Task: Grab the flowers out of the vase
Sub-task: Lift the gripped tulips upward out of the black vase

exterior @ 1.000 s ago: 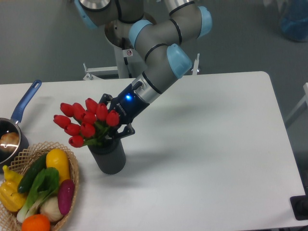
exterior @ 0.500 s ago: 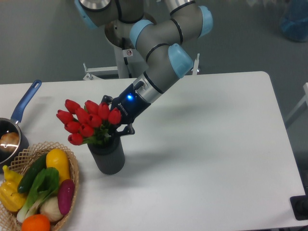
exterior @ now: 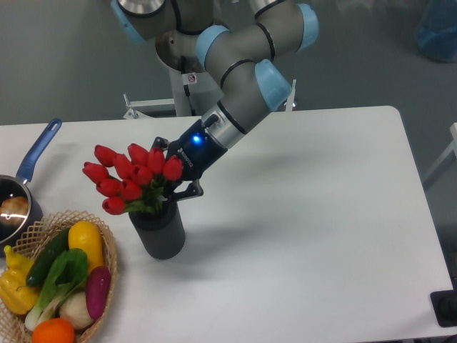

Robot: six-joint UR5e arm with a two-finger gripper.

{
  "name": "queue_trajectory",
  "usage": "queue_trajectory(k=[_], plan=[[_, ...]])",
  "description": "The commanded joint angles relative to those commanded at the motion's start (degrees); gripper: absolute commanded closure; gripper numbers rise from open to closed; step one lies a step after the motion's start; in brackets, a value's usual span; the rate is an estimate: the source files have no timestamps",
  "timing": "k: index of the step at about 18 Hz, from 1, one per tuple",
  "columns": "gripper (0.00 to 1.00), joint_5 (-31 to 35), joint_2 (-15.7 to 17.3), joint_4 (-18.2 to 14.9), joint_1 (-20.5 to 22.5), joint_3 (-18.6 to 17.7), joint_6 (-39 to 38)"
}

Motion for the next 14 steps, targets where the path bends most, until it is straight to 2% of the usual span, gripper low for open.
queue_trajectory(k=[5,9,14], plan=[[0.65,-2.73,1.15,0.00,0.97,0.00,-1.58],[0.65,-7.38,2.72,0.09,2.64,0.26,-7.20],[0.65,-8.97,3.43,0.09,3.34,0.62,-8.88]])
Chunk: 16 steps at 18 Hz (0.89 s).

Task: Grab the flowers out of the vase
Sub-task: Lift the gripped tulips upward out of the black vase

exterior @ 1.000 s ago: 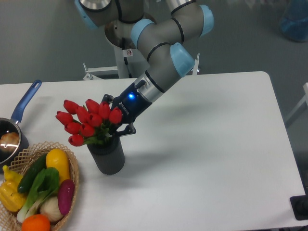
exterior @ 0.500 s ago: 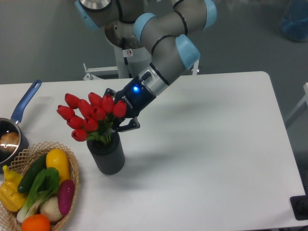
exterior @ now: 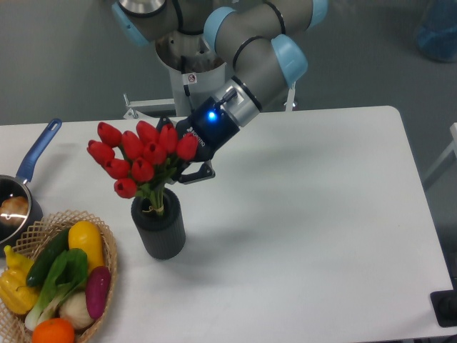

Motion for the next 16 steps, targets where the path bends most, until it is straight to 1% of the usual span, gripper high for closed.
queue_trajectory(k=[3,9,13,16], plan=[[0.65,-1.76,0.09,0.00,0.09,0.09,-1.32],[0.66,-2.55,0.62,0.00,0.18,0.18,-1.94],[0.66,-3.78,2.46,-0.09,0.88,0.18,-5.27],[0.66,-3.96,2.81,-0.09,1.23,0.26,-5.45]])
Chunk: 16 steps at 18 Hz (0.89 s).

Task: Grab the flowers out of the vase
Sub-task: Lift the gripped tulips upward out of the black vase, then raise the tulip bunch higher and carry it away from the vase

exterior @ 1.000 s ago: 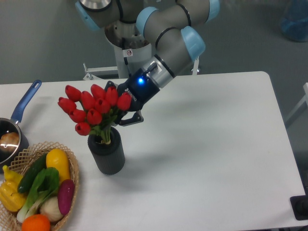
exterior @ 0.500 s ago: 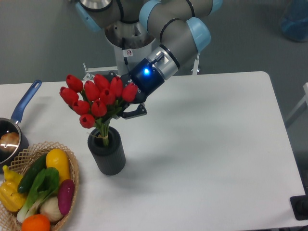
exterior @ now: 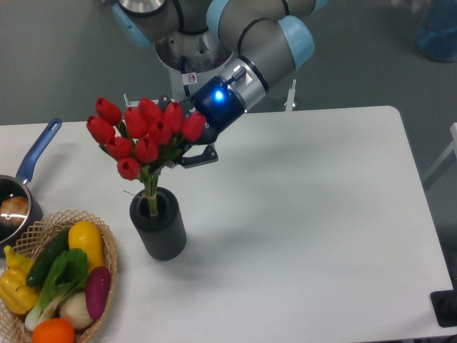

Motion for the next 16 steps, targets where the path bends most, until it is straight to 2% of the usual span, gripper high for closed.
queue_trajectory(k=[16], plan=[[0.66,-2.81,3.60,0.00,1.50,0.00,-6.06]])
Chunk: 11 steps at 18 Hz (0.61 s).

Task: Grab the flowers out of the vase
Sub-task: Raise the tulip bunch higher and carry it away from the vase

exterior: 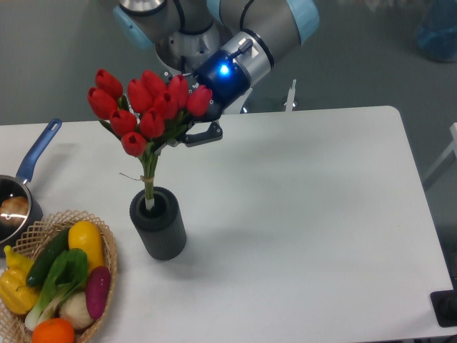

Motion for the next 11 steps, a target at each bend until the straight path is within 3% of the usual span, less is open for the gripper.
queue_trajectory(k=[11], plan=[[0.66,-1.23,0.44,0.00,2.10,2.46,-4.31]])
